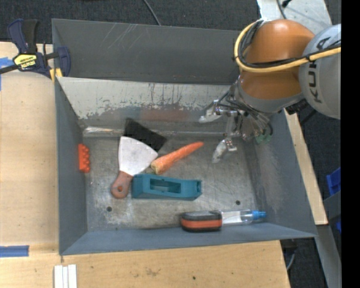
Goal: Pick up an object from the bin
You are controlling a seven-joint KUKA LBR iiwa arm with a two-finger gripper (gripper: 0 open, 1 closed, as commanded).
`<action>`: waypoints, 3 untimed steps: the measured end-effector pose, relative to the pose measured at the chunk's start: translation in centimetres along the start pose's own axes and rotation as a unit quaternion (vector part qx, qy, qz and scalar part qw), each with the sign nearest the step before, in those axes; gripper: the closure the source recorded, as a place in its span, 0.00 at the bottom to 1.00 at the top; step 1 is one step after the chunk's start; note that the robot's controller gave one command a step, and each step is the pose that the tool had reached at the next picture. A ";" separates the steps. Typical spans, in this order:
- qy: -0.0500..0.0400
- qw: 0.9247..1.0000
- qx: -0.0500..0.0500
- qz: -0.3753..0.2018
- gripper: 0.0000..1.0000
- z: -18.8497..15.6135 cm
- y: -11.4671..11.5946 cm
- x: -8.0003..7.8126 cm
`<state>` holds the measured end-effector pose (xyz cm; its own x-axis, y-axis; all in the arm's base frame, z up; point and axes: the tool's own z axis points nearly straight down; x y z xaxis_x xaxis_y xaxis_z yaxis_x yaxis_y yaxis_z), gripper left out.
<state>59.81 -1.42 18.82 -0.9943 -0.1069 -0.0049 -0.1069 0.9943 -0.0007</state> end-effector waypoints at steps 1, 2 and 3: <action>0.000 0.998 0.000 -0.065 0.00 0.2 0.5 1.0; 0.000 0.983 0.000 -0.181 0.00 2.4 0.7 0.4; 0.000 0.990 0.000 -0.138 1.00 9.0 1.1 -2.9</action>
Offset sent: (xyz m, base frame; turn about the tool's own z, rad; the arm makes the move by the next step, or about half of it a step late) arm 0.0274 0.0134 -0.0866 0.1428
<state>62.65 0.03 9.87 -0.9273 -0.3743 -0.0052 -0.3743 0.9273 -0.0015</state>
